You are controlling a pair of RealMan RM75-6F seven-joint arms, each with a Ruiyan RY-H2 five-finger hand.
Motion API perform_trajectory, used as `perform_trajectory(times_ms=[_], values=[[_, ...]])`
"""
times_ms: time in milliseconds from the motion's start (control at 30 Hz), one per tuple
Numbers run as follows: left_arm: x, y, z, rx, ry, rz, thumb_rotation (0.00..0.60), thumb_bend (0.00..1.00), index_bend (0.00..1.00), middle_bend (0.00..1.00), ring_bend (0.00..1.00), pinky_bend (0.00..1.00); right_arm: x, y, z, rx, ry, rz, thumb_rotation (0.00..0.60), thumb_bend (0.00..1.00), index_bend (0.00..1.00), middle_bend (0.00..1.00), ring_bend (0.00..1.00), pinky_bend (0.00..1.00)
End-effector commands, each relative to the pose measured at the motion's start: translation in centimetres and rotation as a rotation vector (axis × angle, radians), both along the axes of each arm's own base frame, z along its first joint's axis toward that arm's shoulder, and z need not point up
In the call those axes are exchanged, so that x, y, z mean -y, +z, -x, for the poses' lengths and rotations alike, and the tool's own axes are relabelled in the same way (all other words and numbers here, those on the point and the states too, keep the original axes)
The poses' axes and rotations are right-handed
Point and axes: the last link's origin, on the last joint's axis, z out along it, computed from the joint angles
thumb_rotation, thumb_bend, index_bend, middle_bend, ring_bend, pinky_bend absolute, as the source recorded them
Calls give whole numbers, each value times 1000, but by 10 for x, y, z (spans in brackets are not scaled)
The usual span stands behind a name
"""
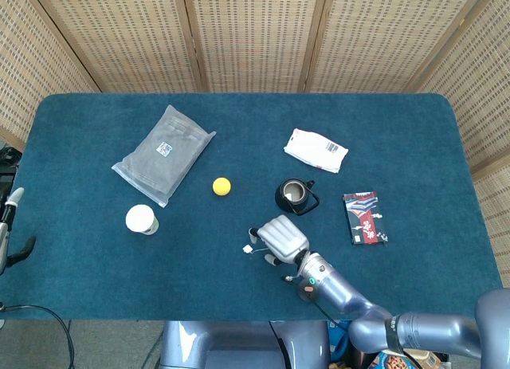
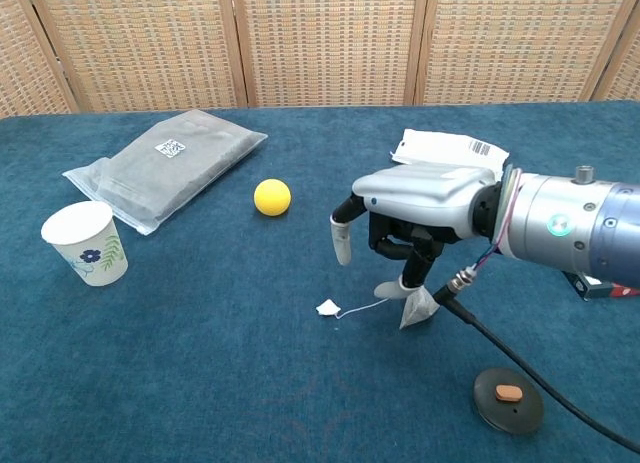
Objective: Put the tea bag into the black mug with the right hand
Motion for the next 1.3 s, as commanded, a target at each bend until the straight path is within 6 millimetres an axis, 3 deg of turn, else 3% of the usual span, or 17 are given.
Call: perform_trajectory(times_ms=[33,600,1300], values=[[0,0,0,-1,2,0,600,355,0,0,0,0,0,-5,-1,-6,-3,-1,600,415,463,966,957,977],[1,-2,5,4,18,10,600,355,0,0,0,0,3,-38,-2,-57,-11,-17,600,416,467,969,960,981],[2,-4,14,14,43,11,600,355,0,0,0,0,11,-57,-10,-79,-19,-28,600,430,493,969,961,981]])
